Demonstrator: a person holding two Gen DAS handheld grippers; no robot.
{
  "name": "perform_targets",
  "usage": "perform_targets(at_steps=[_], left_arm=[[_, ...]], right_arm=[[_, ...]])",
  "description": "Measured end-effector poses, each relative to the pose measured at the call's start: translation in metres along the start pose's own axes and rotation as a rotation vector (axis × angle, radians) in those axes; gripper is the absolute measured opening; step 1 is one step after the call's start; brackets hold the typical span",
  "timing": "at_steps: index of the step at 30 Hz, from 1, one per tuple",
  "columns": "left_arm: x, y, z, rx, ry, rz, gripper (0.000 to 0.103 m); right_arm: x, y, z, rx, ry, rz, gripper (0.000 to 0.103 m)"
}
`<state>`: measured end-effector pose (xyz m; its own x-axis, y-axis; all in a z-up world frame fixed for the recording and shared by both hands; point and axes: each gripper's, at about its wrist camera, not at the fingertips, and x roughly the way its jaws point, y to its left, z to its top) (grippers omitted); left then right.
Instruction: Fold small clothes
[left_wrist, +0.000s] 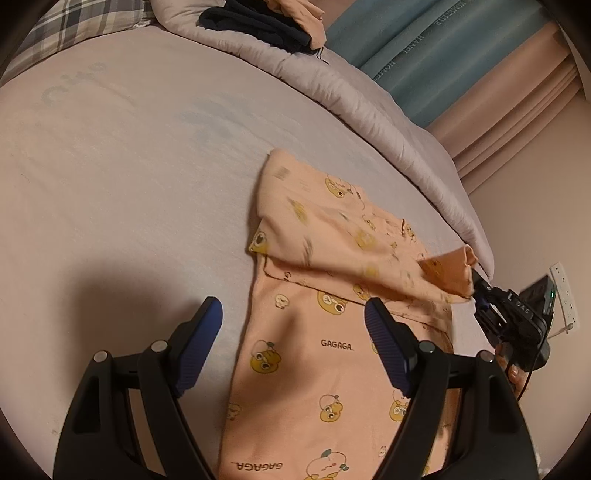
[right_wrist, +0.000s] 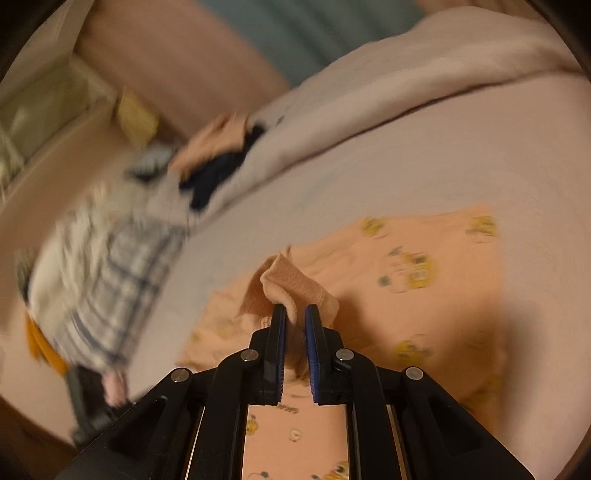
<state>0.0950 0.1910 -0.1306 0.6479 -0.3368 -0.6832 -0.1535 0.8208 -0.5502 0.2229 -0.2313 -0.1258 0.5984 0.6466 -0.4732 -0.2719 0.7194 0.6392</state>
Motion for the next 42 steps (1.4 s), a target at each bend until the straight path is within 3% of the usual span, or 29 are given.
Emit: perform_targets(at_steps=[6, 11, 12, 14, 15, 16, 21, 26, 30, 33, 37, 38, 40, 41, 42], left_arm=[[0.003, -0.006, 0.000, 0.013, 0.010, -0.003, 0.080], [0.004, -0.008, -0.001, 0.025, 0.015, 0.010, 0.080], [0.004, -0.007, -0.001, 0.021, 0.015, 0.010, 0.080], [0.005, -0.006, -0.001, 0.016, 0.015, 0.013, 0.080], [0.005, -0.005, -0.001, 0.014, 0.015, 0.013, 0.080], [0.005, -0.005, -0.001, 0.013, 0.015, 0.013, 0.080], [0.006, -0.007, -0.002, 0.024, 0.020, 0.017, 0.080], [0.007, -0.006, -0.003, 0.015, 0.023, 0.015, 0.080], [0.007, -0.009, -0.004, 0.027, 0.025, 0.016, 0.080], [0.006, -0.009, -0.004, 0.029, 0.026, 0.017, 0.080], [0.003, -0.007, -0.004, 0.035, 0.021, 0.024, 0.080], [0.003, -0.005, -0.004, 0.033, 0.018, 0.027, 0.080], [0.002, -0.001, -0.003, 0.019, 0.016, 0.028, 0.080], [0.002, 0.001, -0.003, 0.011, 0.016, 0.027, 0.080], [0.002, 0.002, -0.003, 0.005, 0.015, 0.027, 0.080]], right_arm=[[-0.005, -0.037, -0.011, 0.088, -0.006, -0.106, 0.012], [-0.011, -0.063, -0.011, 0.218, 0.000, -0.113, 0.012], [-0.014, -0.066, -0.011, 0.243, 0.001, -0.089, 0.014], [-0.018, -0.065, -0.010, 0.276, -0.003, -0.052, 0.030], [-0.019, -0.064, -0.010, 0.288, -0.007, -0.035, 0.044], [-0.018, -0.061, -0.009, 0.294, -0.011, -0.020, 0.048], [-0.019, -0.032, -0.003, 0.201, -0.054, -0.027, 0.049], [-0.006, 0.000, 0.007, 0.068, -0.013, 0.038, 0.048], [0.016, 0.020, 0.007, -0.014, 0.036, 0.033, 0.048], [0.038, 0.019, -0.001, -0.064, 0.098, -0.073, 0.048], [0.049, 0.007, -0.015, -0.213, 0.152, -0.444, 0.048], [0.044, -0.002, -0.016, -0.205, 0.148, -0.488, 0.048], [0.029, -0.019, -0.014, -0.164, 0.130, -0.500, 0.032], [0.024, -0.024, -0.013, -0.157, 0.125, -0.515, 0.031], [0.019, -0.028, -0.011, -0.162, 0.122, -0.590, 0.032]])
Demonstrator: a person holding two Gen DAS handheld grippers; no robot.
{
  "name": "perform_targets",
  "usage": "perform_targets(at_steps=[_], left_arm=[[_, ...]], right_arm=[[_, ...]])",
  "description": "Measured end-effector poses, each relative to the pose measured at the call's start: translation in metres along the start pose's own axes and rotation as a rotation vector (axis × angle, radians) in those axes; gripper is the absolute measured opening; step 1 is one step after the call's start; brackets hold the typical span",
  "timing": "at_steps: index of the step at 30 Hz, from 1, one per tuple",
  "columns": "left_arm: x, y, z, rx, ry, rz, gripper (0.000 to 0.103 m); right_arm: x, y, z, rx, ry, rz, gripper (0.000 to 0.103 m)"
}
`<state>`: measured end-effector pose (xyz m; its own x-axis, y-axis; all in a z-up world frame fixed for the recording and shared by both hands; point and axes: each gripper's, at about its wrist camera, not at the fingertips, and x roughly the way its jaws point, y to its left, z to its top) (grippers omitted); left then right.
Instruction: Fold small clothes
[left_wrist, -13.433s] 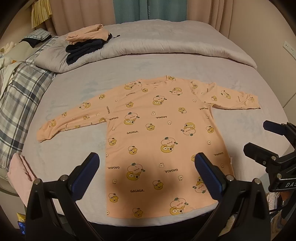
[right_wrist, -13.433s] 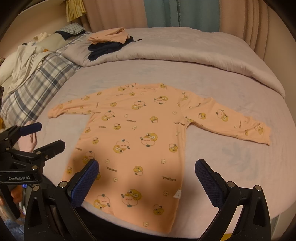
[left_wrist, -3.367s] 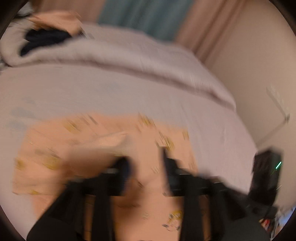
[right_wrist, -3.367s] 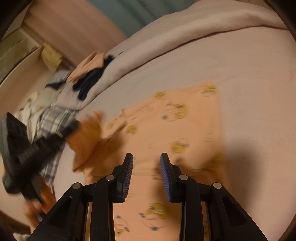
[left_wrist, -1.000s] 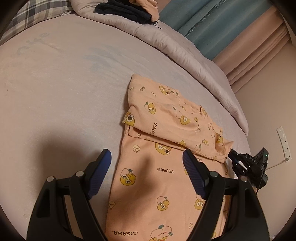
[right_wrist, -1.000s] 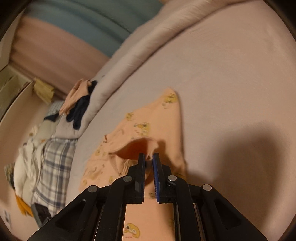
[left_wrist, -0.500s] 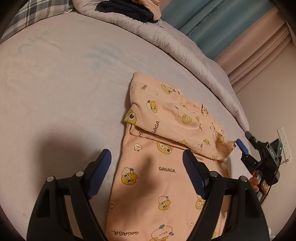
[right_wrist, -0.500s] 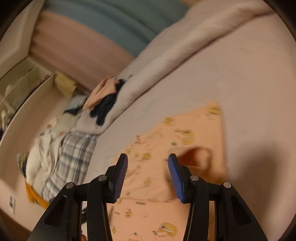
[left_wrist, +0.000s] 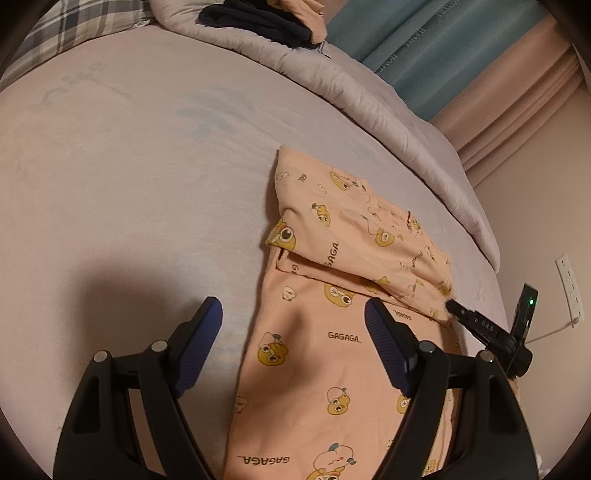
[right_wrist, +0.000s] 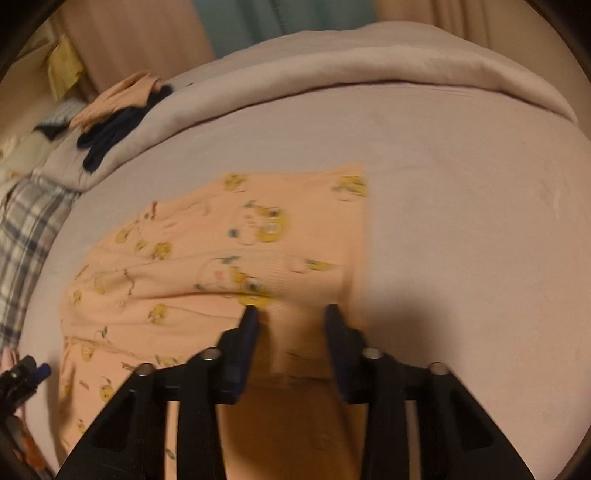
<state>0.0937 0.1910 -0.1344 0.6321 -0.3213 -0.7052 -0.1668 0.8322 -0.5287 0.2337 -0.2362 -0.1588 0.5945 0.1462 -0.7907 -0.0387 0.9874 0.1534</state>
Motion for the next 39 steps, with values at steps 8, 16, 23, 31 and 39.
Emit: perform_targets(at_steps=[8, 16, 23, 31, 39], left_arm=[[-0.006, 0.004, -0.005, -0.009, 0.005, 0.011, 0.080], [-0.015, 0.000, -0.011, 0.033, 0.008, 0.023, 0.080], [-0.021, 0.002, -0.020, 0.069, 0.017, 0.033, 0.080], [-0.031, 0.010, -0.034, 0.074, 0.038, 0.033, 0.080], [-0.031, 0.023, -0.054, 0.030, 0.143, -0.022, 0.080]], right_arm=[[-0.033, 0.002, 0.003, -0.017, -0.124, 0.076, 0.033], [-0.004, 0.064, 0.003, -0.201, -0.073, 0.127, 0.033], [0.008, 0.054, -0.014, -0.237, 0.017, 0.019, 0.033], [-0.033, -0.002, -0.027, -0.089, 0.028, 0.058, 0.034], [-0.061, -0.049, -0.064, 0.054, 0.092, 0.198, 0.042]])
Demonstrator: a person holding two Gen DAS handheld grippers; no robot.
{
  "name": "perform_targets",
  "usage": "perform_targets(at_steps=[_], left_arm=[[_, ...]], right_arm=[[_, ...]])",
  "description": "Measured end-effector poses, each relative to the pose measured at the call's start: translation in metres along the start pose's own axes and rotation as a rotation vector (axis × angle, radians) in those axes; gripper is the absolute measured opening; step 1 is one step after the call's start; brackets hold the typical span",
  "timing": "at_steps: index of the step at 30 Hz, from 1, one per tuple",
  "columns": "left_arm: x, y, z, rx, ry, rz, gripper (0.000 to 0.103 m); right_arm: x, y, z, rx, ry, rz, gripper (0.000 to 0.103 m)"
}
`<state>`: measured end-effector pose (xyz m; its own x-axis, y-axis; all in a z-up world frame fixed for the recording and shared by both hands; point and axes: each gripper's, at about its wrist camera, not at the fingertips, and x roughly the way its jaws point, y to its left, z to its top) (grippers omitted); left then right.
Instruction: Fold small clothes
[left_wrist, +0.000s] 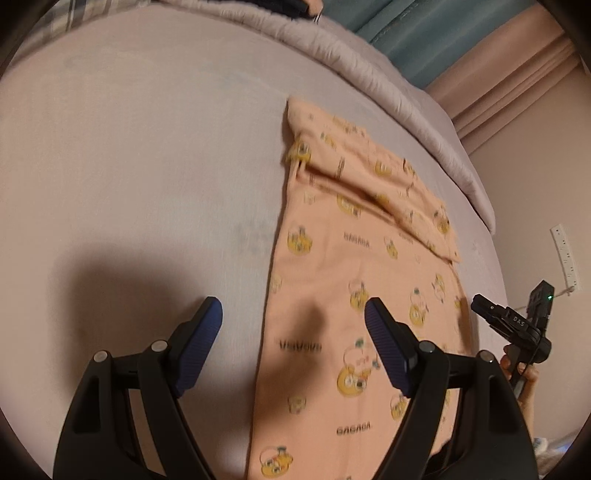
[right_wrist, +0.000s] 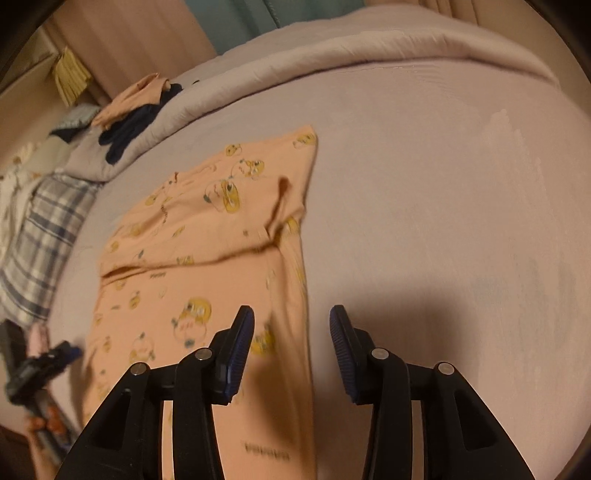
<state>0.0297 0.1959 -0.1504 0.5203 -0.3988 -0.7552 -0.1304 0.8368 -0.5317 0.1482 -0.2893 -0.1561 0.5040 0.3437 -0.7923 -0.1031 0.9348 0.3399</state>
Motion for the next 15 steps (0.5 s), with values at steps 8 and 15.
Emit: perform_targets(at_steps=[8, 15], left_arm=[[-0.001, 0.008, -0.015, -0.002, 0.087, -0.099, 0.080], [-0.003, 0.016, -0.025, -0.040, 0.175, -0.233, 0.080]], right_arm=[[0.000, -0.023, -0.024, 0.054, 0.142, 0.145, 0.043], [-0.001, -0.028, -0.049, 0.065, 0.282, 0.320, 0.043]])
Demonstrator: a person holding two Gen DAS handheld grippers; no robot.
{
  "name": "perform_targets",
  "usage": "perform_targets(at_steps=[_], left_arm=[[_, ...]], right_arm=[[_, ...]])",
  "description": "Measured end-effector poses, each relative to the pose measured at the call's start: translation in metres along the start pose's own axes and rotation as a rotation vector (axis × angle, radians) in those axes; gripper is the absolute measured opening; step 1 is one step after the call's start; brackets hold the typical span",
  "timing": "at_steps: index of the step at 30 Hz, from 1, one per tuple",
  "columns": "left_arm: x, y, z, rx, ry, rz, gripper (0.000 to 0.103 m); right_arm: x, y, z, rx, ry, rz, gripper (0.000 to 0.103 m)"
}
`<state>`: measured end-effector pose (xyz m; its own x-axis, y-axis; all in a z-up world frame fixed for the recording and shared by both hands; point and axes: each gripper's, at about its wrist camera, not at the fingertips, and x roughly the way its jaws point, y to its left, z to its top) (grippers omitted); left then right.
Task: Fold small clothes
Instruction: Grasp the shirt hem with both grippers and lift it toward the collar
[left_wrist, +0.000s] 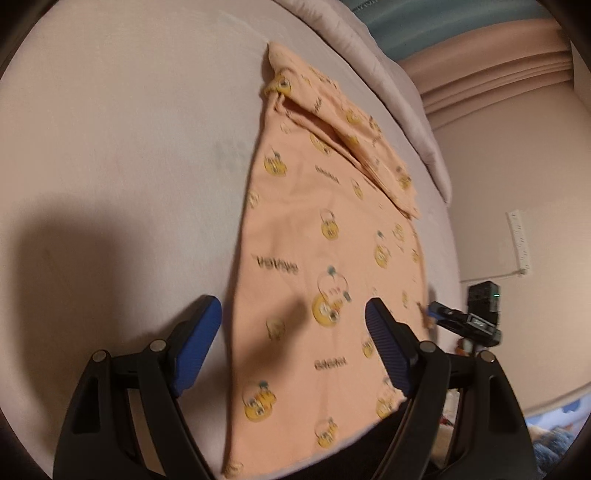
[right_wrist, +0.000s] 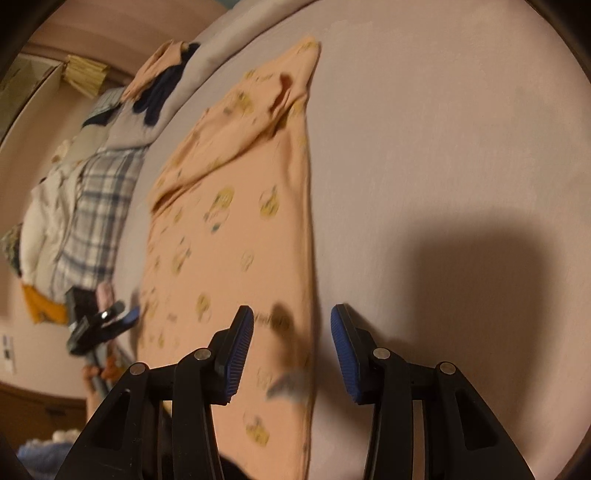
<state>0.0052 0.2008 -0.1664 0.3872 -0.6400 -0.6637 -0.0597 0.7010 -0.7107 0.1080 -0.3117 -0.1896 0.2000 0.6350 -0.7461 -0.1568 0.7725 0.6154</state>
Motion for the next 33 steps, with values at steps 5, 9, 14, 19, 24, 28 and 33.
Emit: perform_targets(at_steps=[5, 9, 14, 19, 24, 28, 33], left_arm=[[-0.001, 0.001, -0.013, -0.002, 0.065, -0.068, 0.080], [-0.003, -0.002, -0.024, 0.004, 0.118, -0.091, 0.080], [-0.003, -0.007, -0.035, 0.007, 0.154, -0.115, 0.078], [0.014, -0.020, -0.041, 0.046, 0.180, -0.071, 0.043], [0.015, -0.018, -0.046, 0.039, 0.167, -0.062, 0.019], [0.009, -0.013, -0.048, 0.009, 0.127, -0.107, 0.007], [0.002, -0.024, -0.043, 0.023, 0.086, -0.191, 0.005]], right_arm=[[0.005, 0.002, -0.021, -0.009, 0.081, 0.071, 0.043], [0.008, 0.008, -0.031, -0.023, 0.133, 0.098, 0.043], [0.013, 0.016, -0.039, -0.058, 0.173, 0.101, 0.043], [0.026, 0.038, -0.039, -0.155, 0.169, 0.054, 0.036], [0.024, 0.039, -0.039, -0.182, 0.161, 0.013, 0.014], [0.019, 0.037, -0.043, -0.190, 0.138, 0.019, 0.010], [0.010, 0.043, -0.041, -0.188, 0.071, 0.153, 0.009]])
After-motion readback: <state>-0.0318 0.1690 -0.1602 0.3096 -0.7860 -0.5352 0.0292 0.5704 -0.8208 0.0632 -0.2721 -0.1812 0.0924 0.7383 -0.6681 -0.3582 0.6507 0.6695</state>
